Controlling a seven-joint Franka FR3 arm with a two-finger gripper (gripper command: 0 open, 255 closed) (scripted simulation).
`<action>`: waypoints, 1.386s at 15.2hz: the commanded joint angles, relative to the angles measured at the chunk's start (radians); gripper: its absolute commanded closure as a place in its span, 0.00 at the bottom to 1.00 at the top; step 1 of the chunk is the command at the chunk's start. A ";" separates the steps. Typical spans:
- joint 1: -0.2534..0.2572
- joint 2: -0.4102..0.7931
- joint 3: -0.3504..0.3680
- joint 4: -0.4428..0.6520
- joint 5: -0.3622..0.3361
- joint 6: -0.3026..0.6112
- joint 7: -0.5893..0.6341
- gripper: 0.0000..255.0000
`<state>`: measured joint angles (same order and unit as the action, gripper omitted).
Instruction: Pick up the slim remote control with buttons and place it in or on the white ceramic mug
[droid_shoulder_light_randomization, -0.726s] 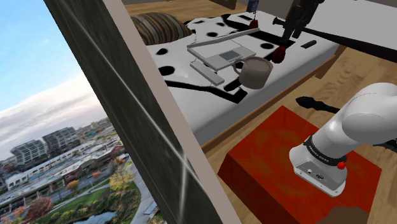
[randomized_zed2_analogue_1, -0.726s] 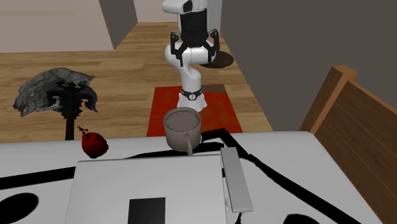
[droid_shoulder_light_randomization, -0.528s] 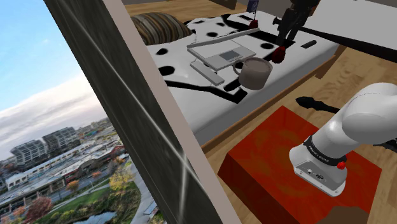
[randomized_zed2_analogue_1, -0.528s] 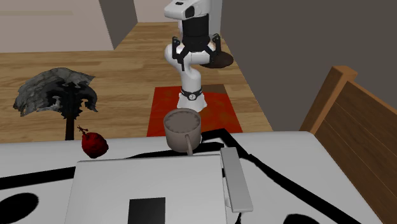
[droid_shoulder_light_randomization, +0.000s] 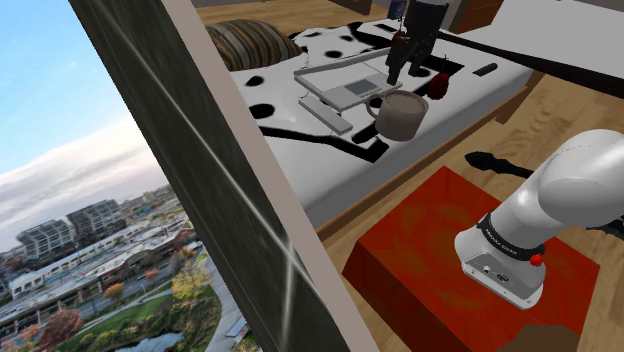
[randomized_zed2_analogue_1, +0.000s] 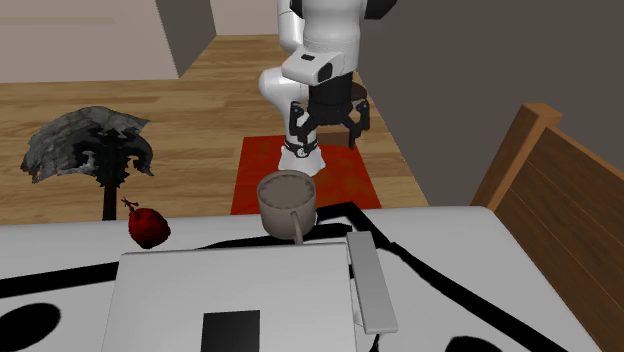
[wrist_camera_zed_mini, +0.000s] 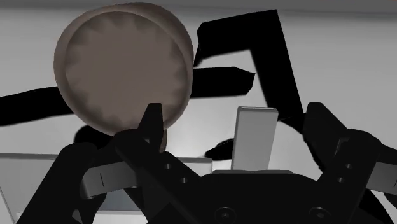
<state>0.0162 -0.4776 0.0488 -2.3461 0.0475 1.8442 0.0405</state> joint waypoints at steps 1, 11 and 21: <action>0.002 0.080 0.014 0.023 0.000 0.060 0.020 0.00; 0.013 0.456 0.066 0.213 -0.040 0.250 0.128 0.00; 0.032 0.707 0.072 0.360 -0.089 0.351 0.195 0.00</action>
<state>0.0480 0.2230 0.1208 -1.9802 -0.0398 2.1826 0.2338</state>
